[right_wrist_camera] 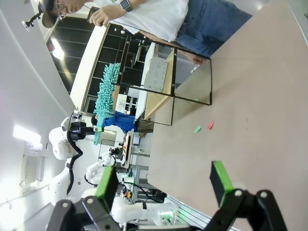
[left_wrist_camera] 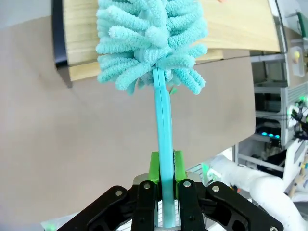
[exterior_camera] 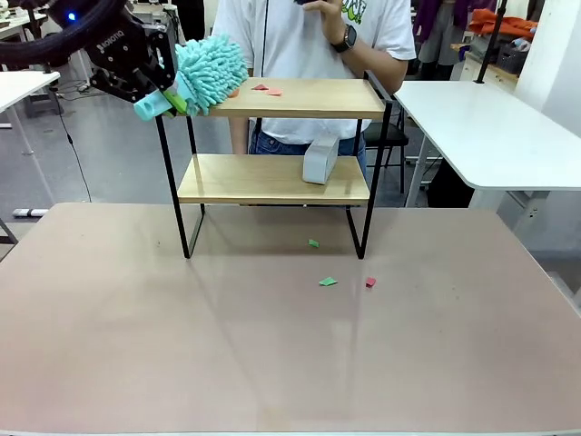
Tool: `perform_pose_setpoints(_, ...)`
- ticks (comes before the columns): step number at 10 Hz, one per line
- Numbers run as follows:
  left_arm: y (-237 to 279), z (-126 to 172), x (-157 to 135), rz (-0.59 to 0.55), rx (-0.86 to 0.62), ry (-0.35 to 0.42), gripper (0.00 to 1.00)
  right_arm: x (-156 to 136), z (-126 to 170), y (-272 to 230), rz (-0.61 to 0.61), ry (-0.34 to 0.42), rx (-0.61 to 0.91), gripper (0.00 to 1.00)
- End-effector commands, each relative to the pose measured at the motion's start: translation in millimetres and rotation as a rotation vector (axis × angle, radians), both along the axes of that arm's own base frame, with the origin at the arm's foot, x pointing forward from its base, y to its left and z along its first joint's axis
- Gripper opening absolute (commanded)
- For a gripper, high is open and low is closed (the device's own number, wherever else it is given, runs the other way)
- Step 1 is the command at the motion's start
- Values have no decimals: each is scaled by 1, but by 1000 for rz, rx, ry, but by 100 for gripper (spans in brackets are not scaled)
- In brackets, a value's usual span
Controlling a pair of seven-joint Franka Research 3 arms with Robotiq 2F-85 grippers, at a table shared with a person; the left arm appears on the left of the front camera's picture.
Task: Clean the shelf.
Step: Clean the remaining tier of the Shelf with the Duster once objects are removed.
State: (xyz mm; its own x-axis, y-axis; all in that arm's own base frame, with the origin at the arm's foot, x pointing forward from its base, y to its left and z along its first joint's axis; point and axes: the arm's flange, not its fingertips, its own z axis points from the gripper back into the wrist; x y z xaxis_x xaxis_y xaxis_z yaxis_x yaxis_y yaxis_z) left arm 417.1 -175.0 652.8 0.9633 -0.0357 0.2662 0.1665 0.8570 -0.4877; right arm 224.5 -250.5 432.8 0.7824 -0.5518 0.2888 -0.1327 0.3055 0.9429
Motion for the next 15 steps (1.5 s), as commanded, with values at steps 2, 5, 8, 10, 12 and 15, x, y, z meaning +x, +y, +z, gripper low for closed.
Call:
perform_pose_setpoints(2,-7,6,1,-215,-3,-27,12,2,1,0,-3,-38,3,100)
perform_pose_setpoints(5,-9,6,-4,-460,30,15,12,2,1,0,-3,-38,3,100)
perform_pose_setpoints(8,6,6,-14,-751,73,56,12,2,1,0,-3,-38,3,100)
perform_pose_setpoints(10,8,8,-16,-891,74,69,12,2,1,0,-3,-38,3,100)
perform_pose_setpoints(12,3,10,-16,-893,58,71,12,2,1,0,-3,-38,3,100)
perform_pose_setpoints(15,2,9,-15,-911,53,73,12,2,1,0,-3,-38,3,100)
